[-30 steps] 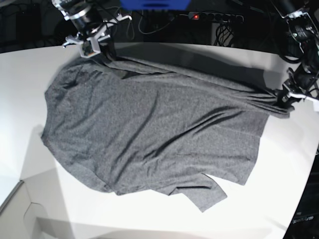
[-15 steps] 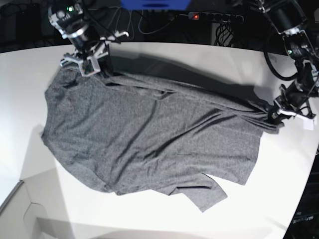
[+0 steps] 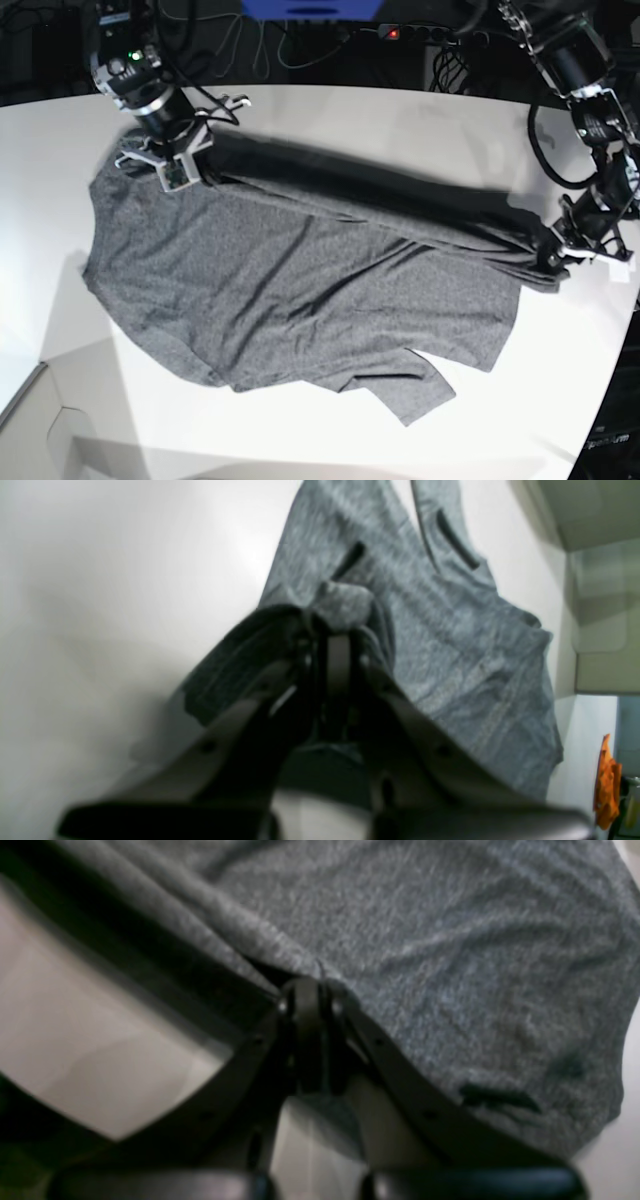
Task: Layout the t-shirt on the table in an organized manner, then fold the t-shirt properly
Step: 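Lift the shirt with both grippers and drag it toward the robot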
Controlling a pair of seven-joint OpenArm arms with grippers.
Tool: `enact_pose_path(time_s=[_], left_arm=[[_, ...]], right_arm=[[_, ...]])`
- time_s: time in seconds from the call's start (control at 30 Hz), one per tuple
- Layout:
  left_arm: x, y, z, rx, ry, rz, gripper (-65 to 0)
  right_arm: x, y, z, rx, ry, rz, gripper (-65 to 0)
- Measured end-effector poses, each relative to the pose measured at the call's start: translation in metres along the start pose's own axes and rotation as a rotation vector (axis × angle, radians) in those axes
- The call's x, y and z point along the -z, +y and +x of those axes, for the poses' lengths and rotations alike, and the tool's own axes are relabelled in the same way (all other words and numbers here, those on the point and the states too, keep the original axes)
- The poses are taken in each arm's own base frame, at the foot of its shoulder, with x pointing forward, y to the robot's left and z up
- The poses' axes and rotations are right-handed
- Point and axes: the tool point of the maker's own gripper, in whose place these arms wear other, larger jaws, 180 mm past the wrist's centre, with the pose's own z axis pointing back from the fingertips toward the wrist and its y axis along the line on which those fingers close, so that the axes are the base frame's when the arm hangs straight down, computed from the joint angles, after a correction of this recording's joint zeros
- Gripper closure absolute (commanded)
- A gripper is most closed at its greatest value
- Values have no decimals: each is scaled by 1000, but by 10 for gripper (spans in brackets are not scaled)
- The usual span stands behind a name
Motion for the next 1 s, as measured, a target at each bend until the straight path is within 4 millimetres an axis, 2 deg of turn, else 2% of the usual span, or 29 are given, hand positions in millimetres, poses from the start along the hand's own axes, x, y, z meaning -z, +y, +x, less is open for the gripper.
enact_pose_path(time_s=[0.07,0.23,0.37,0.5,0.8,1.0], left_arm=[[7,0,1,5,11,10,-2],[30,-9,-11,31,82,15,-2],[33,-2,-11,25,93,36,-2],[36,-5,-6,14,85,27,-2],[52,-8,-5,-39,107,10,-2],[55,-10,-2,-45,99,6,-2]], right_arm=[[6,-3,0,1,3,-2,0],[16,-7,-5,7,21,-5,0],[23,-13,-1,5,14,-14,0],[31,-18,7,4,-2,-16,0],[50,-26,1,16,29,-20,0],[62,-35,15,14,1,-29,0]])
